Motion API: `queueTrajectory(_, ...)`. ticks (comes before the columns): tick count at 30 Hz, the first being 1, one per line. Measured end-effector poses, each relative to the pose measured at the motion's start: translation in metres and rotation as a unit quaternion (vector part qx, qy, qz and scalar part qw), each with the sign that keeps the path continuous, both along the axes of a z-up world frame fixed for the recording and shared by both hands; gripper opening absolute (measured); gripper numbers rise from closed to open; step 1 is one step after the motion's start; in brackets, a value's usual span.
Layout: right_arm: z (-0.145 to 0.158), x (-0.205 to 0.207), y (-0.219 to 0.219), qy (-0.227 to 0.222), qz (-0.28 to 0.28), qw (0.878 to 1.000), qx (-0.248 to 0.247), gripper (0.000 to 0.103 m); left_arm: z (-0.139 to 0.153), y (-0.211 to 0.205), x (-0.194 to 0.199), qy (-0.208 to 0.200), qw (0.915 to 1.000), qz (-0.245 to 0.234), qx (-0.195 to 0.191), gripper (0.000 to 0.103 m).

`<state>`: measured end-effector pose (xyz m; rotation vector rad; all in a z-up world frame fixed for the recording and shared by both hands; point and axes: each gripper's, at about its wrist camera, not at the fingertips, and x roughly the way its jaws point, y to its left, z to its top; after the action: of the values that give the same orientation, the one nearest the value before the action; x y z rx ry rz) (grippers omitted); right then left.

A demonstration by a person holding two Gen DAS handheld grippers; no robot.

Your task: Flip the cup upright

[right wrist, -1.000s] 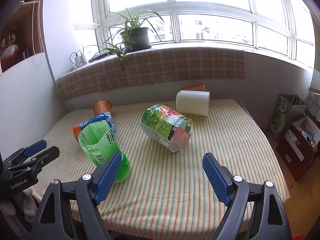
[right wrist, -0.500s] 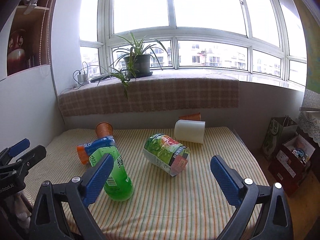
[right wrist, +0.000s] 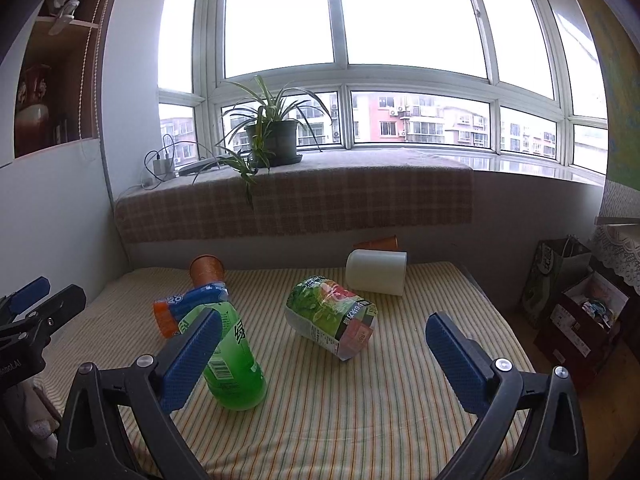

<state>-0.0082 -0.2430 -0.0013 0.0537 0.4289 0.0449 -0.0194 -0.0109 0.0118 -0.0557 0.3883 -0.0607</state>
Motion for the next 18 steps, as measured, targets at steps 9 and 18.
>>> queueTrajectory(9, -0.0026, 0.0035, -0.003, 0.007, -0.001, 1.0, 0.01, 0.103, 0.0003, 0.0009, 0.0001, -0.001, 1.0, 0.001, 0.0, 0.103)
queueTrajectory(18, -0.003, 0.0044, -0.0033, 0.009, 0.0, 1.0, 0.009, 0.103, 0.0002, 0.001, 0.0, 0.0, 1.0, 0.0, 0.0, 0.103)
